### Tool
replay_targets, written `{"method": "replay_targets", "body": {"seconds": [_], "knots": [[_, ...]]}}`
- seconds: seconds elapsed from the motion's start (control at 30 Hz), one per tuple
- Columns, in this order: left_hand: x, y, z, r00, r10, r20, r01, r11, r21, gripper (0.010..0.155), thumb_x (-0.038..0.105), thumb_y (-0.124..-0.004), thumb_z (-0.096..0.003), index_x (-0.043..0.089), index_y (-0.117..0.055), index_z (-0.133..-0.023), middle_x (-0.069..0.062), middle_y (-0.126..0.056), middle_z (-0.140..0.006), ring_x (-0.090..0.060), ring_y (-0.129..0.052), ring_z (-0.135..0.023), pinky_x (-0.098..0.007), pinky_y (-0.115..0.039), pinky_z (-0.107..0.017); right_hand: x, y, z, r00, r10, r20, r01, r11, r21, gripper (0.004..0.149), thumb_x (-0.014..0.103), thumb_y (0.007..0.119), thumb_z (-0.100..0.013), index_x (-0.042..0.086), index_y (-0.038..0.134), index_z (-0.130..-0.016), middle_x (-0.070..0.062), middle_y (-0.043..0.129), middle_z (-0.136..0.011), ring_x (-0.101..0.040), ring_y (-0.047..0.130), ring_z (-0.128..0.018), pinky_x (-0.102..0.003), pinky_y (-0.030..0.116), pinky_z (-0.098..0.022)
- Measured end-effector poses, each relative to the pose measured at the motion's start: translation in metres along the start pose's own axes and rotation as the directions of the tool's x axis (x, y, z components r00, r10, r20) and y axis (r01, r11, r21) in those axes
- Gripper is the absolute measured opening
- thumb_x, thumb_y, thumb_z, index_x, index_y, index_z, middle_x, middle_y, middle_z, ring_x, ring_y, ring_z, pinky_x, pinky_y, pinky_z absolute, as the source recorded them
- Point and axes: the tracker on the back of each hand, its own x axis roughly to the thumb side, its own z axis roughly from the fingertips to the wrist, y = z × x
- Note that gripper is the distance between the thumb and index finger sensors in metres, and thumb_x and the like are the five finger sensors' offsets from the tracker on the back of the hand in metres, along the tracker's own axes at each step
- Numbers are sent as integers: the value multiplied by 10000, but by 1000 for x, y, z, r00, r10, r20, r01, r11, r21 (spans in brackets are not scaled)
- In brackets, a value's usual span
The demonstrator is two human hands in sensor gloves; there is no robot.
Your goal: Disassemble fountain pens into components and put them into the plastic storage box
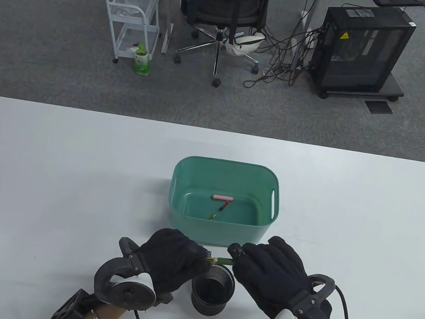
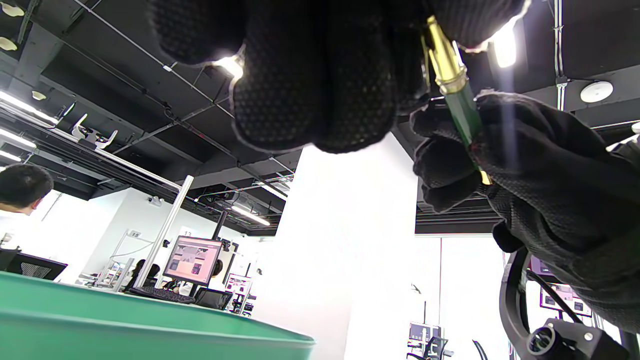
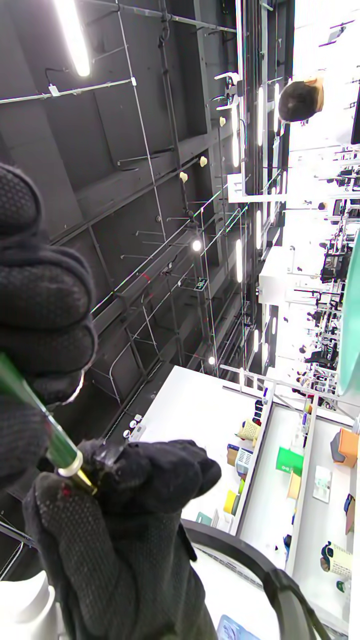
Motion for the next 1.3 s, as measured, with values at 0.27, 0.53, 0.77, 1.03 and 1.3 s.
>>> {"method": "replay_targets", "body": {"seconds": [0.27, 0.53, 0.77, 1.03, 1.3], "knots": [[-1, 0, 0, 1000, 1, -3, -2, 1000, -6, 512, 497, -610, -666, 118, -947, -739, -26, -1062, -598, -214, -1036, -516, -463, -783, -579, 0, 0, 0, 1000, 5, -1, -5, 1000, 1, 426, 479, 705, -549, 338, 826, -933, 70, 846, -880, -125, 869, -741, -445, 634, -745], [-2, 1, 0, 1000, 9, -12, -9, 1000, 0, 508, 497, -615, -665, 118, -943, -745, -26, -1059, -606, -215, -1033, -525, -464, -779, -583, -2, -1, 0, 1000, 9, -8, -9, 1000, -4, 426, 478, 705, -549, 337, 826, -933, 70, 847, -881, -126, 870, -742, -446, 635, -743], [-5, 3, 0, 1000, 21, -23, -21, 1000, -1, 503, 500, -621, -665, 120, -934, -767, -35, -1052, -633, -224, -1026, -550, -469, -768, -600, -5, -2, 0, 1000, 15, -21, -15, 1000, -1, 411, 475, 709, -548, 372, 821, -930, 67, 842, -894, -130, 868, -755, -449, 632, -745], [-10, 6, 1, 998, 35, -49, -35, 999, 8, 503, 505, -632, -663, 117, -933, -773, -40, -1052, -640, -230, -1023, -557, -474, -764, -604, -12, -4, 1, 999, 28, -43, -28, 1000, -8, 412, 476, 711, -548, 379, 820, -933, 64, 840, -905, -132, 867, -764, -449, 632, -746], [-15, 11, 1, 998, 19, -67, -18, 1000, 24, 504, 510, -637, -663, 117, -928, -787, -42, -1050, -653, -233, -1021, -568, -477, -760, -610, -20, -6, 2, 997, 42, -71, -43, 999, -10, 412, 478, 711, -548, 381, 820, -934, 64, 838, -910, -133, 868, -767, -452, 631, -747]]}}
